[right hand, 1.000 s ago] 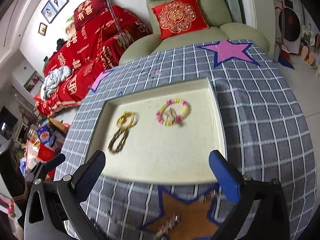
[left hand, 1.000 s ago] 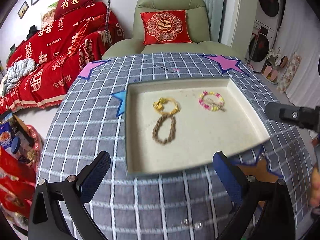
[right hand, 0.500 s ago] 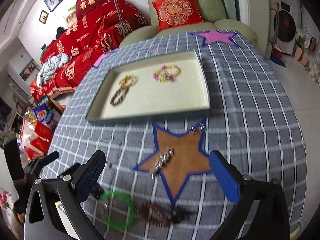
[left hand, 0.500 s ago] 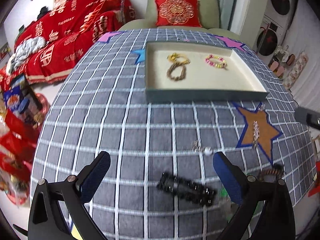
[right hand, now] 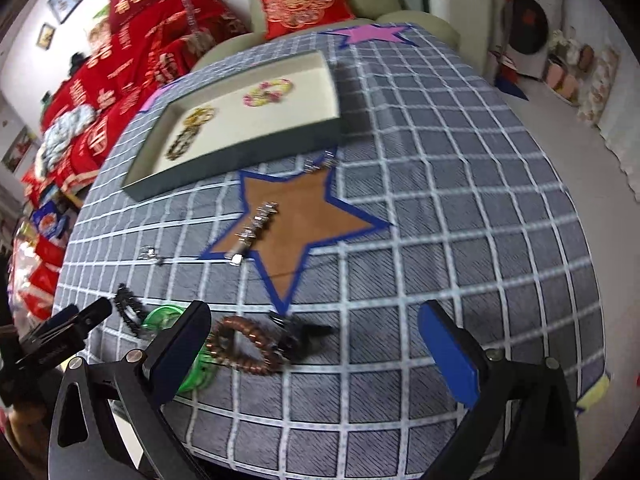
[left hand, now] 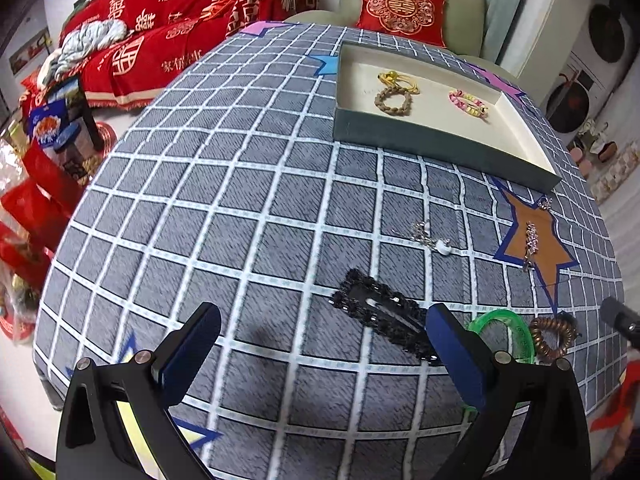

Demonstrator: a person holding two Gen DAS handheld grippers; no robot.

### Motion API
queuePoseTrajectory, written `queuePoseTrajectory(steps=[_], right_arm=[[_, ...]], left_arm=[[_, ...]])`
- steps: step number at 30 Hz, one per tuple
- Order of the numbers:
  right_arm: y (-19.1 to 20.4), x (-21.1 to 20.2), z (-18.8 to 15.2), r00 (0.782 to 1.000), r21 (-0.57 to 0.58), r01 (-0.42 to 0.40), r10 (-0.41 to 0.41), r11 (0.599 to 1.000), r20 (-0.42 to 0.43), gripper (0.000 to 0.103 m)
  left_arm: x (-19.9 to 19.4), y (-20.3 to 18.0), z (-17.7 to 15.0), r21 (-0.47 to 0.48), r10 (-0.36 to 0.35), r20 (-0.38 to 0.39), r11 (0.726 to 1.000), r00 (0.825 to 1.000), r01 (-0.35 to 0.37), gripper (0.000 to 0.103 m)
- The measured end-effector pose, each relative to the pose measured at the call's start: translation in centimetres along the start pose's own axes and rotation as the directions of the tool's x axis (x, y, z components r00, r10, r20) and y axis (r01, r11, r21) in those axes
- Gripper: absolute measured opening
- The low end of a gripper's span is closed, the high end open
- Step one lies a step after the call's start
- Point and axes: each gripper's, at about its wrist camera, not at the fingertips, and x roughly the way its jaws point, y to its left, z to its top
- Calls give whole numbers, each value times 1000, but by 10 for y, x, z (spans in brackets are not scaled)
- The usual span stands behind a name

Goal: Organize jewelry
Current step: 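Move the left tool to the black beaded hair clip and grasp it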

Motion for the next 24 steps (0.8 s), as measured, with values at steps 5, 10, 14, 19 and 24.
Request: queuePoseTrajectory(steps=[5,10,14,19,24], right_arm=[[-7,7,-6,999,41,43,-43,998,-7,103],[-6,20,-12,995,37,99,-98,994,-19,103],[-10,29,-18,994,53,103,-101,993,-43,103],[0,29,-27,991,7,126,-125,992,-39,103],[12,32,-36,983,-59,180,-182,982,-19,103]], left_arm=[[9,-13,-2,-14,10,-22,1000,1000,-10,103],[20,-15,-4,-44,25,-50,999,998,-28,103],[22,-14,-3,-49,28,-42,998,999,-30,103],[22,-10,-2,-39,22,-43,999,999,-23,103],[22,-10,0,-58,26,-59,998,998,-30,103]])
